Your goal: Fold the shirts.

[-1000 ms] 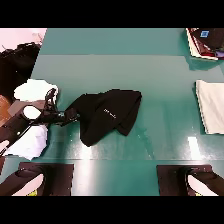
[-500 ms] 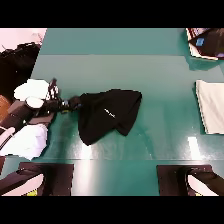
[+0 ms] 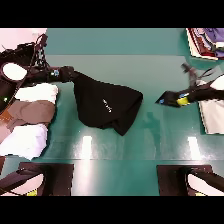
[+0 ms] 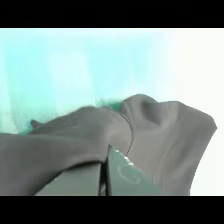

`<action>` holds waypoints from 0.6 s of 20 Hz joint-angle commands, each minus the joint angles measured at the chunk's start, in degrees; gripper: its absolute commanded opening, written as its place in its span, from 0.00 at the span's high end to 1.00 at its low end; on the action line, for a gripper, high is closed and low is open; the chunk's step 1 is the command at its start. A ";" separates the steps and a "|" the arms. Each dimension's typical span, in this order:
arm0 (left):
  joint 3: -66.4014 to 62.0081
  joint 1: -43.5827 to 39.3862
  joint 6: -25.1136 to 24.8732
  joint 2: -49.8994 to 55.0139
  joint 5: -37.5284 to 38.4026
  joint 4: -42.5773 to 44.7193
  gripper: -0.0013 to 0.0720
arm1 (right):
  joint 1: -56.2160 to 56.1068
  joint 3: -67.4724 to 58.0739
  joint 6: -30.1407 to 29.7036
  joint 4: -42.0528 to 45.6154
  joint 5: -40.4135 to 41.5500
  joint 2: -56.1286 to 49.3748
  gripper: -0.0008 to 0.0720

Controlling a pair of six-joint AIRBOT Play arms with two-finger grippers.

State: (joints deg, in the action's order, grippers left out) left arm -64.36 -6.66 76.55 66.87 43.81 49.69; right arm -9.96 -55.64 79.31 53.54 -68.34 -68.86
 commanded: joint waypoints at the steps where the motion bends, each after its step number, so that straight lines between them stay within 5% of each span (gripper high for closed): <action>1: -1.90 -0.02 -0.07 0.09 0.50 1.77 0.95 | -5.16 5.44 -4.00 -10.27 8.20 -9.35 0.30; 7: -1.90 -0.02 0.00 0.09 1.27 2.64 0.95 | -13.05 -4.81 -4.20 -9.94 11.93 -21.51 0.45; 9: -1.90 -0.02 0.09 0.07 2.25 2.64 0.95 | -13.03 -7.89 -4.24 -9.90 11.74 -23.45 0.87; 10: -1.90 -0.02 0.15 0.00 2.91 2.64 0.95 | -12.98 -8.92 -4.44 -9.81 11.89 -23.74 0.97; 12: -2.38 -0.02 1.49 -0.17 4.52 2.71 0.95 | -11.91 -11.17 -4.35 -7.34 12.15 -22.84 0.97</action>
State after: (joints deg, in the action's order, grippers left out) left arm -66.35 -6.66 76.69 66.89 46.37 52.27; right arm -22.06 -63.40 75.16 44.38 -57.12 -90.74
